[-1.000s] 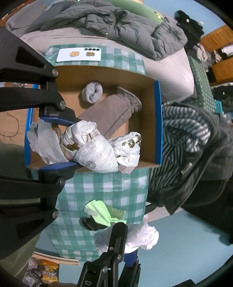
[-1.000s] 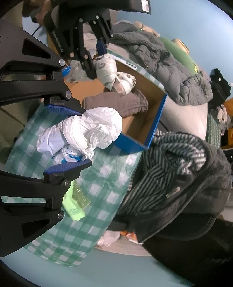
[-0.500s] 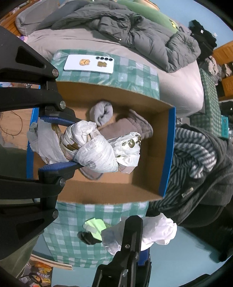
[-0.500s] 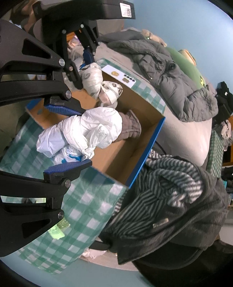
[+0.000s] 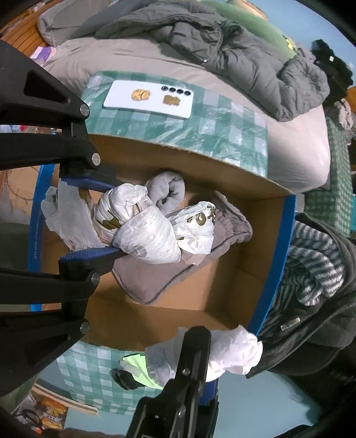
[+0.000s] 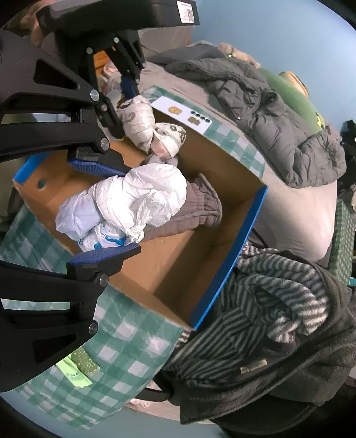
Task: Organize soft objects
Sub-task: 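Open both tools over the box, dropping the white bundles inside, then move both tools back over the black sock and green items on the table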
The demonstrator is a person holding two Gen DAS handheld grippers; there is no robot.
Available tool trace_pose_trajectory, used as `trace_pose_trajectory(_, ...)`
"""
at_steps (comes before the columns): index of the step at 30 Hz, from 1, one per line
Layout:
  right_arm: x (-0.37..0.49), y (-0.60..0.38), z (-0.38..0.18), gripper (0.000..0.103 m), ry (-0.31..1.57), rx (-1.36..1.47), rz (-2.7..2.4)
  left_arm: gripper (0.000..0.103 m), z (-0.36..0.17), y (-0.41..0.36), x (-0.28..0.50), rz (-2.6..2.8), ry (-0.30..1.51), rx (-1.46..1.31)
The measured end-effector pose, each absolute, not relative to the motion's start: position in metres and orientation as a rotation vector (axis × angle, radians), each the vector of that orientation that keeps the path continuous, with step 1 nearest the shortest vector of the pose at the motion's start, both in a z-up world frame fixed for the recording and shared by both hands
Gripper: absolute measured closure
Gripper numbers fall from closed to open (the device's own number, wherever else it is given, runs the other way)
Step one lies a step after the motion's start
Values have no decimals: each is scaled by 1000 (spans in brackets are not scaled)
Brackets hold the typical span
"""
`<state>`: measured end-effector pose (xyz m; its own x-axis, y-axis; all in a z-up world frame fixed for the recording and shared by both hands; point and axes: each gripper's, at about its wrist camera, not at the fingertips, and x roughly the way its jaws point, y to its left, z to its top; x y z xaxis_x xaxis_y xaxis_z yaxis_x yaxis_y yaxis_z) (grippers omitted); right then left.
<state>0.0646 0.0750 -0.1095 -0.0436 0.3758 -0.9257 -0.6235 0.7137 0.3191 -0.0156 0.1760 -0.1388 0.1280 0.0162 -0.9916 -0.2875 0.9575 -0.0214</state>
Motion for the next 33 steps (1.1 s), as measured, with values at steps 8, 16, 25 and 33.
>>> trace_pose_trajectory(8,70,83,-126,53,1428,-227,799,51,-148,178,-8,243,1437,-266)
trace_pose_trajectory(16,75,81,-126,41,1428,-229,778,44,-141,174,-6,263,1423,-225)
trace_pose_trajectory(25,74,66,-111,33,1412,-238,757,39,-119,161,-6,265,1379,-209)
trace_pose_trajectory(33,69,38,-100,32,1394,-258,723,36,-106,137,-4,237,1365,-155)
